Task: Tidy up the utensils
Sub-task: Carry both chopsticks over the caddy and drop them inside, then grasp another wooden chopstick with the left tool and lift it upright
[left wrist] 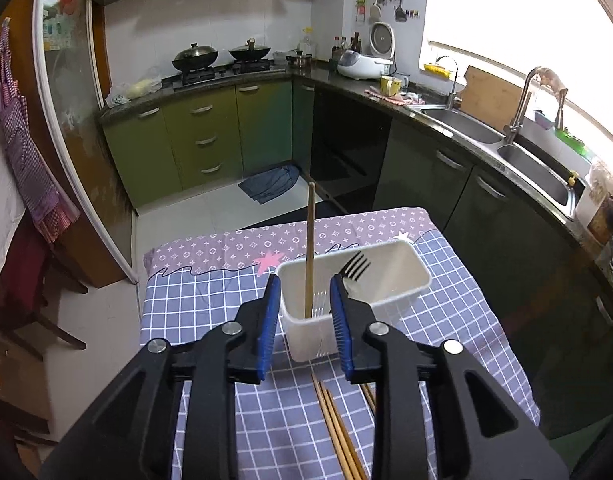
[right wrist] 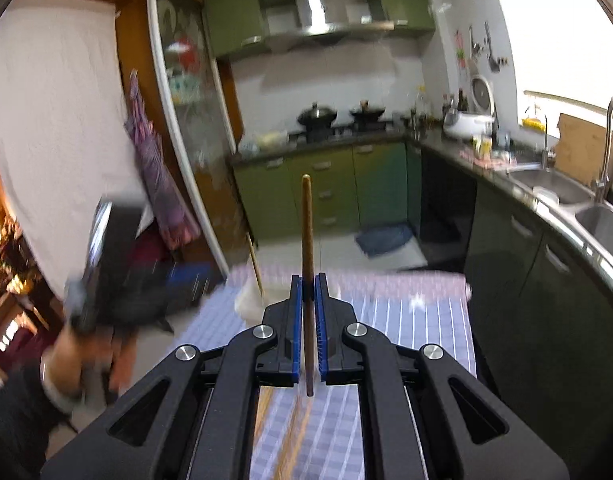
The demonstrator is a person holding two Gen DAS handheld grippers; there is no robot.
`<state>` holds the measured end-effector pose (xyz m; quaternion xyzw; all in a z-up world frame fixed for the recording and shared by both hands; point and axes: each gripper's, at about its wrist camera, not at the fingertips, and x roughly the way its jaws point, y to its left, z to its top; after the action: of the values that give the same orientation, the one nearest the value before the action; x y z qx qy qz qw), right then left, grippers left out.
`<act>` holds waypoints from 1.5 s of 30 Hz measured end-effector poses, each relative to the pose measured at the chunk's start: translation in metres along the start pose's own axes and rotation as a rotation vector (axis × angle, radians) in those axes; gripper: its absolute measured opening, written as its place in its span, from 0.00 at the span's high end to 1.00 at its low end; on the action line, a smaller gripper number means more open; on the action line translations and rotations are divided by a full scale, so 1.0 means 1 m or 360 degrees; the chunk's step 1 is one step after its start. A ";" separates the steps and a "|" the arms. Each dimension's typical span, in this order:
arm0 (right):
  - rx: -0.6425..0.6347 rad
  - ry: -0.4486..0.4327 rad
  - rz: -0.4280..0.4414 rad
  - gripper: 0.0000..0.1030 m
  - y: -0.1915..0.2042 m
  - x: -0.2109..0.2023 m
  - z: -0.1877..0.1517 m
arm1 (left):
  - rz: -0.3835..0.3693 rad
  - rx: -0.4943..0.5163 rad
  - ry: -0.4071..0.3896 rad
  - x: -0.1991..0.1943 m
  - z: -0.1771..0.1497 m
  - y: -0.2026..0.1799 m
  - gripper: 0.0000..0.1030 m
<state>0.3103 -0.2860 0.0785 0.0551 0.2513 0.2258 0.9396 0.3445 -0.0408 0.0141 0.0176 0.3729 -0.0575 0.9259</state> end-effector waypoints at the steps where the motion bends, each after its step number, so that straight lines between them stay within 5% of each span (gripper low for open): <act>1: 0.0015 -0.0017 -0.0004 0.93 0.001 0.008 0.010 | -0.0006 0.0002 0.0003 -0.004 -0.003 0.002 0.76; 8: 0.0039 0.0021 -0.0096 0.93 0.000 0.072 0.041 | -0.0060 0.0018 0.0077 -0.024 -0.040 0.014 0.76; 18: -0.0001 0.0297 -0.0129 0.92 0.001 0.138 0.001 | -0.0148 -0.0009 0.0300 -0.015 -0.082 0.017 0.76; 27: -0.0052 0.0201 -0.0060 0.76 0.009 0.068 -0.030 | -0.0197 -0.0048 0.0539 0.018 -0.112 0.003 0.64; 34: -0.0088 0.0511 -0.0073 0.72 -0.011 0.058 -0.125 | -0.0174 -0.0074 0.0804 0.066 -0.138 -0.017 0.65; 37: -0.0027 0.0609 -0.0094 0.72 -0.034 0.058 -0.162 | -0.0136 -0.0104 0.0904 0.088 -0.145 -0.020 0.73; 45: 0.0054 0.0673 -0.0082 0.71 -0.060 0.054 -0.193 | -0.0043 -0.0163 0.1027 0.125 -0.153 -0.024 0.81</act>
<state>0.2799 -0.3169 -0.1261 0.0159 0.4480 0.2040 0.8703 0.3259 -0.0644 -0.1827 -0.0166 0.6498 -0.0423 0.7587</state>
